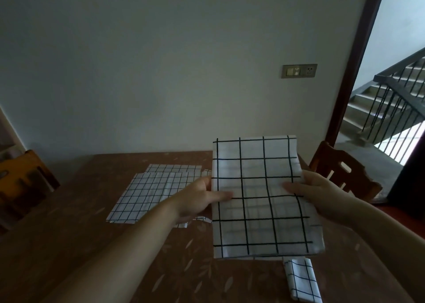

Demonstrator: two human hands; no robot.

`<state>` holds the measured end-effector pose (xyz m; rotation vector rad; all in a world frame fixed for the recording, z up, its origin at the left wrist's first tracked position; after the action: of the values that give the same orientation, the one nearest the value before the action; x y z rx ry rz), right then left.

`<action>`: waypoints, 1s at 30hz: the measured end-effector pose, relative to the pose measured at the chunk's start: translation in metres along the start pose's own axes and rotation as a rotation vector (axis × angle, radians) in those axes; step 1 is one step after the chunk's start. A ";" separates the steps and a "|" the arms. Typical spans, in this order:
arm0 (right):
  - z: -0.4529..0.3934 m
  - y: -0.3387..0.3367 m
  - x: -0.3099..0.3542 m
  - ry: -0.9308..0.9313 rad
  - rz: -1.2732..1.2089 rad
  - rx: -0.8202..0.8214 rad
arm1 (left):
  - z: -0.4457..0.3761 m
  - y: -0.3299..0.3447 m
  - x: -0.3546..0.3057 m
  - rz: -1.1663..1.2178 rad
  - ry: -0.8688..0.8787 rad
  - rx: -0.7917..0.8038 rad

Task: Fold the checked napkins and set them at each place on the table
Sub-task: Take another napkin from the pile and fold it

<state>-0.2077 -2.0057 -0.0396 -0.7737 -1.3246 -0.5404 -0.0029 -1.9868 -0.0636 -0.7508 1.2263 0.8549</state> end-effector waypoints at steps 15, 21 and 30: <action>0.009 -0.034 0.005 -0.009 -0.018 -0.044 | -0.002 -0.006 -0.021 0.288 0.198 0.011; 0.020 -0.053 0.016 -0.089 0.053 -0.267 | -0.003 0.029 -0.005 0.223 0.046 0.173; 0.015 -0.015 0.032 -0.052 0.513 0.109 | 0.006 0.026 -0.060 -0.551 0.154 -0.076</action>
<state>-0.2227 -2.0016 -0.0044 -0.9977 -1.1333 -0.0395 -0.0303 -1.9779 -0.0044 -1.1648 1.0453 0.3946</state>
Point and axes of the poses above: each hand's wrist, its own z-axis away from the middle knuckle, its own y-axis out of the palm, x = y × z, the point moved 10 cm from there along -z, towards the middle knuckle, and after that the axes turned 14 degrees about x, right-handed, at the moved point
